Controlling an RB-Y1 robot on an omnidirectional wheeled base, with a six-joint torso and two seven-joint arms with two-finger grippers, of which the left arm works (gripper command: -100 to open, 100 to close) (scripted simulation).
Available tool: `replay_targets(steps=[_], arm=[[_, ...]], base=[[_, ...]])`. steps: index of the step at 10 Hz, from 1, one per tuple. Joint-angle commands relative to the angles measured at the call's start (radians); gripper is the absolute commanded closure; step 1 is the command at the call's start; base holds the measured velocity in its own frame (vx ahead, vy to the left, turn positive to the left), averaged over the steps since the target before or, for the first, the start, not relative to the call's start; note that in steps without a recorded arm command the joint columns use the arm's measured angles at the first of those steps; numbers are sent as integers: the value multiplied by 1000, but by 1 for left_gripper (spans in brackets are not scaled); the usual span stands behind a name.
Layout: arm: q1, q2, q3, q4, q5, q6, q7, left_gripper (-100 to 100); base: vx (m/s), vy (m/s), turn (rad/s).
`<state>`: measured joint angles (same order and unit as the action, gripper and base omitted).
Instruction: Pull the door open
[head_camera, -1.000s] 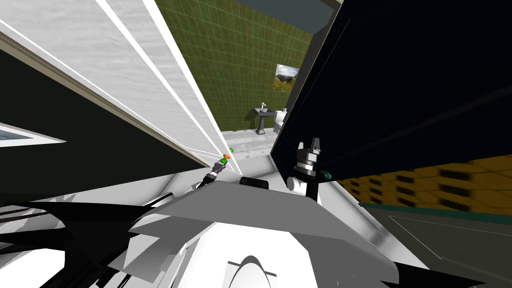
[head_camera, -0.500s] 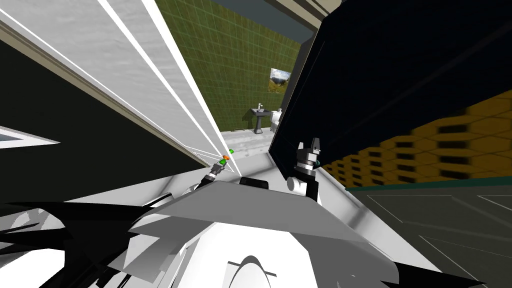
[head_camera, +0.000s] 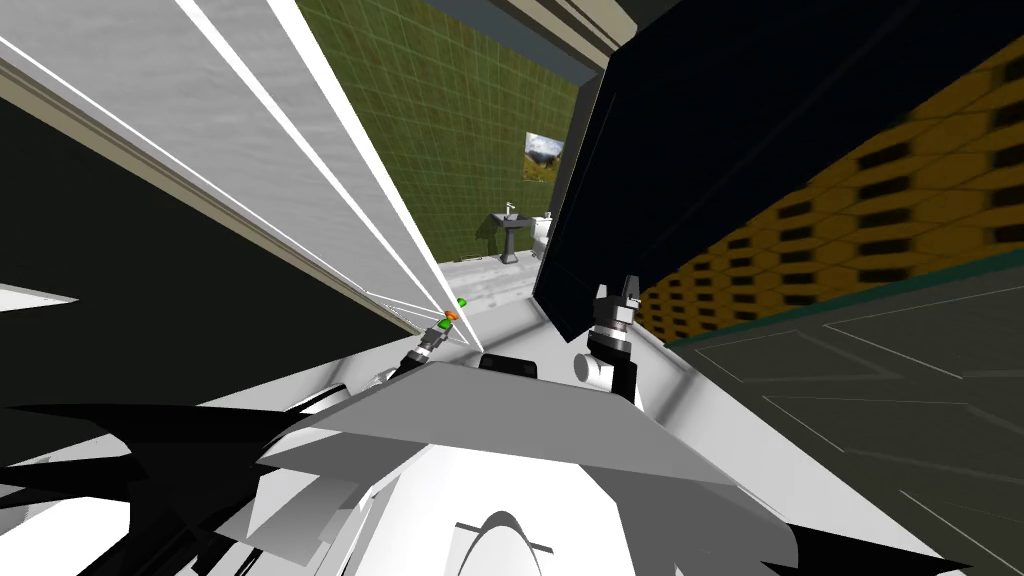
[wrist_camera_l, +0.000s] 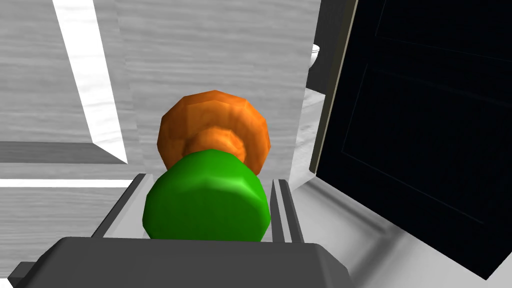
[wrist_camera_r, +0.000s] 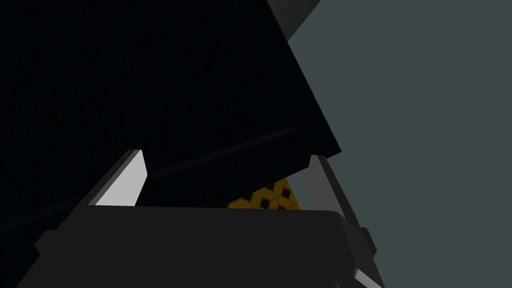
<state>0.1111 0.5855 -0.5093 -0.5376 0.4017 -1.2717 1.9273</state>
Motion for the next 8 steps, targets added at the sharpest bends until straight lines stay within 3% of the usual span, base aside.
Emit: replay_targets(steps=[1, 4, 5, 8], arm=[[6, 3, -5, 1, -2, -12, 4, 100], [4, 6, -12, 20, -5, -33, 14, 100], [6, 5, -12, 11, -5, -23, 9, 100], [0, 4, -21, 32, -5, -39, 16, 100]], base=[[-241, 103, -151], [-216, 90, -130], [-96, 35, -28], [-196, 70, -178]])
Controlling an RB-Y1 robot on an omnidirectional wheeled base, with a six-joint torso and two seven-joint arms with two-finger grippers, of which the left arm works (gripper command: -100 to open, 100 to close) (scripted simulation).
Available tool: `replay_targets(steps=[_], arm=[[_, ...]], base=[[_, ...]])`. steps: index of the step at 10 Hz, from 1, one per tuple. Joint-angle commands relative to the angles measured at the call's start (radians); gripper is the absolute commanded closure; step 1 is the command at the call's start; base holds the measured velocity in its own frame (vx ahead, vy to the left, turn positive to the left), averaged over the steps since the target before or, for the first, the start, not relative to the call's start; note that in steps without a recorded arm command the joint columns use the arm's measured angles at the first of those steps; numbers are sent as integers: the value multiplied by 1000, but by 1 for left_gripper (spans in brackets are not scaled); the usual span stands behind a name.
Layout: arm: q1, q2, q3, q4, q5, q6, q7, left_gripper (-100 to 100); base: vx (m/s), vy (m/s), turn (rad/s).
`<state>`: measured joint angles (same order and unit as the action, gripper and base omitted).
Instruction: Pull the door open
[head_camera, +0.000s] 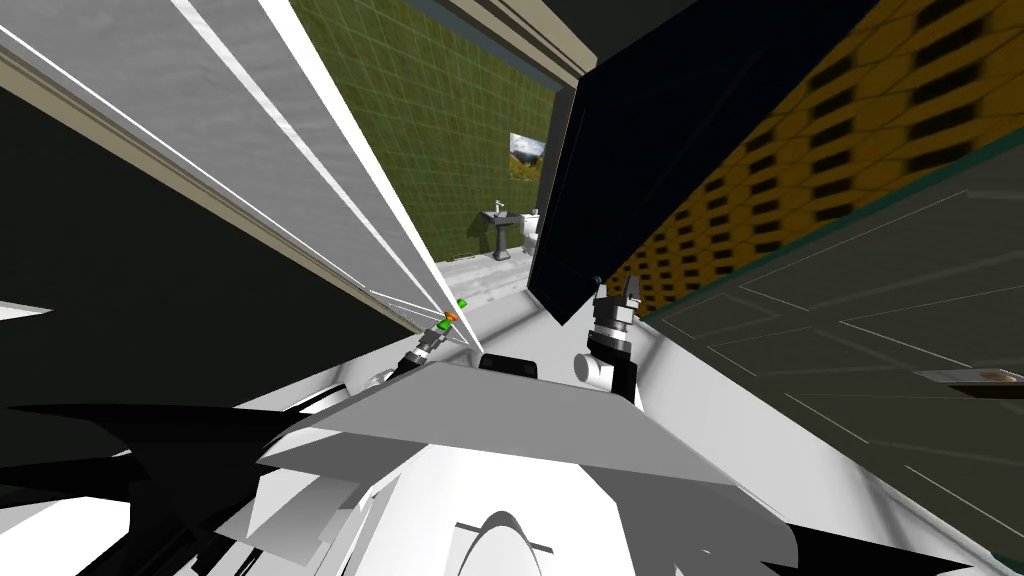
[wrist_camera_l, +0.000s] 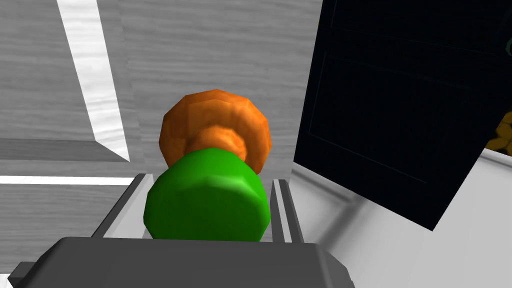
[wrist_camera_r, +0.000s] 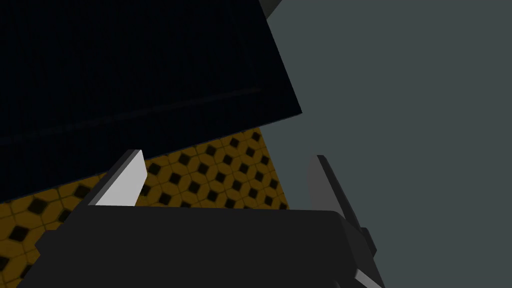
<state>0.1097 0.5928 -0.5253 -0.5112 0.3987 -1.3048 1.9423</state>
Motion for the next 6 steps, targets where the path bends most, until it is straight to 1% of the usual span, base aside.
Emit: replay_targets(steps=[1, 2, 4, 6], arm=[[-1, -3, -7, 12, -2, -11, 4, 100], [-3, -3, -9, 19, -1, -17, 6, 100], [-8, -3, -14, 33, 0, -28, 11, 100], [-12, -3, -19, 45, 0, -38, 15, 100]], base=[[-194, 95, -136], [-189, 97, -169], [-235, 89, -191], [-197, 91, -154]])
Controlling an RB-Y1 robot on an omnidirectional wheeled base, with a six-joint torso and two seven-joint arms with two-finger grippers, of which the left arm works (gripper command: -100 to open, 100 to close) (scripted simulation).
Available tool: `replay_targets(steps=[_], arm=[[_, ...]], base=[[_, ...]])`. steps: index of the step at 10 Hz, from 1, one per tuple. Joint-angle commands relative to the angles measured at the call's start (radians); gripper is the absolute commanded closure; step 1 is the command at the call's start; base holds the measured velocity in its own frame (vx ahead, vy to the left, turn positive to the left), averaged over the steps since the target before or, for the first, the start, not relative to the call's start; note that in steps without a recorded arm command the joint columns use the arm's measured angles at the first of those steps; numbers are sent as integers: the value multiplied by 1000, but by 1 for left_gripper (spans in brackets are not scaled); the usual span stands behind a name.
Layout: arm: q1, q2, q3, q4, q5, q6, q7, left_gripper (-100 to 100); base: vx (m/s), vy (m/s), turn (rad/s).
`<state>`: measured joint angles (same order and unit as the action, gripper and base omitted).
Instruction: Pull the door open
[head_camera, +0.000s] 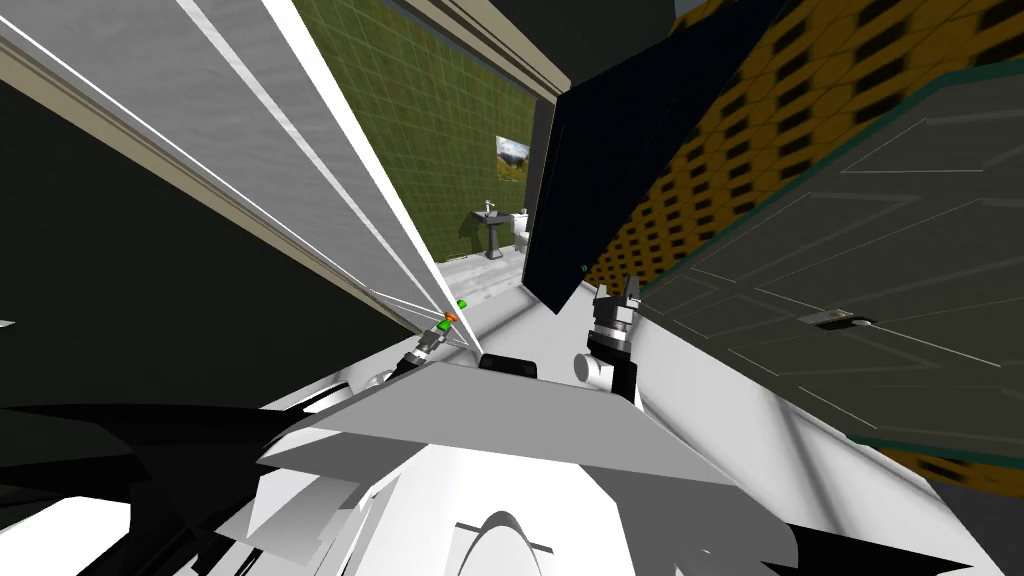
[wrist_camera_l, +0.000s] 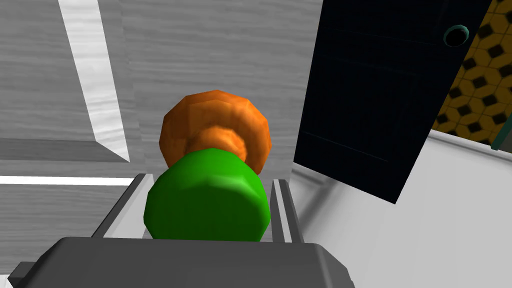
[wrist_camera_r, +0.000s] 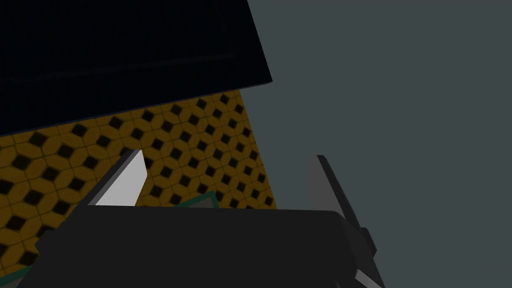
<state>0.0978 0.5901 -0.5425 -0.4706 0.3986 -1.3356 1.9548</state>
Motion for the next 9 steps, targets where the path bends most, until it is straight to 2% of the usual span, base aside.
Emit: replay_targets(steps=[1, 3, 4, 9], arm=[[-2, -1, -3, 10, 1, -11, 4, 100], [-5, -1, -6, 18, 1, -19, 7, 100], [-7, -2, -7, 17, 0, -14, 6, 100], [-17, -5, -12, 36, -2, -23, 12, 100]], base=[[-208, 78, -144], [-180, 84, -109], [-74, 38, -34], [-170, 67, -150]])
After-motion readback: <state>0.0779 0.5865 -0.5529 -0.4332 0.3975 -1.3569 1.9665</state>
